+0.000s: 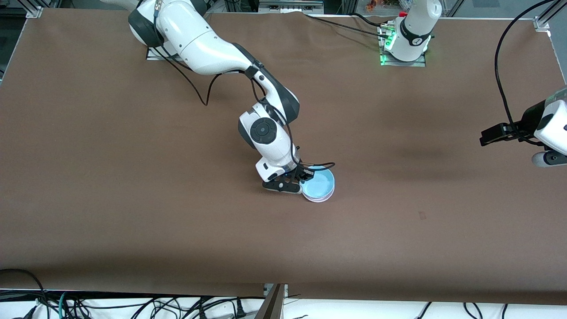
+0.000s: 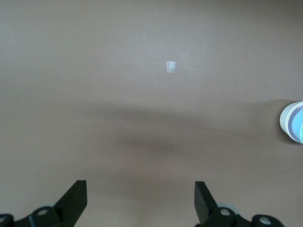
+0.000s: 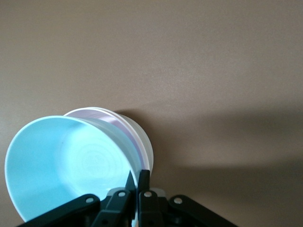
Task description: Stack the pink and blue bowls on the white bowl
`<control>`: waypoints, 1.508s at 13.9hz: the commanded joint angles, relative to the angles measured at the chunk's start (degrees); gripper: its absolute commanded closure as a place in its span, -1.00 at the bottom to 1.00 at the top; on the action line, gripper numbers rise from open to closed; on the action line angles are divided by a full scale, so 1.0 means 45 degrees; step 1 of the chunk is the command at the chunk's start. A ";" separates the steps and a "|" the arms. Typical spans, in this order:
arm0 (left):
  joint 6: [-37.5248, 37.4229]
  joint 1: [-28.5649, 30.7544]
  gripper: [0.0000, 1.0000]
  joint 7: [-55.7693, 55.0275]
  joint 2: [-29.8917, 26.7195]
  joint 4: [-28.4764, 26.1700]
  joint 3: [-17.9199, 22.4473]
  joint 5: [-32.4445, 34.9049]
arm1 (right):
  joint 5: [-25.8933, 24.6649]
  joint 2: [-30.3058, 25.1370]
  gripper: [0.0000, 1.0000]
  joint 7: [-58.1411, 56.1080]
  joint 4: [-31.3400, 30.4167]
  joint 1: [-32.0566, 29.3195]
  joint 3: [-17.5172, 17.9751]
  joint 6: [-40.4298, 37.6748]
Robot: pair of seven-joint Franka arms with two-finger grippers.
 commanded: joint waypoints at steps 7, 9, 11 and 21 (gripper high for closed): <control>-0.0220 -0.0017 -1.00 0.0149 0.0198 0.0424 0.0033 -0.0198 | -0.0162 0.0178 0.25 0.0190 0.0483 0.0115 -0.0105 -0.0192; -0.0240 -0.0056 -1.00 0.0149 0.0198 0.0424 0.0032 -0.0198 | -0.0162 0.0100 -0.12 0.0229 0.0483 0.0096 -0.0105 -0.0249; -0.0240 -0.0056 -1.00 0.0149 0.0198 0.0424 0.0013 -0.0198 | -0.0162 0.0041 -0.31 0.0229 0.0483 0.0115 -0.0124 -0.0656; -0.0240 -0.0115 -1.00 0.0149 0.0178 0.0443 0.0013 -0.0198 | -0.0006 -0.4365 -1.00 -0.2829 0.0134 -0.1444 -0.1744 -0.7405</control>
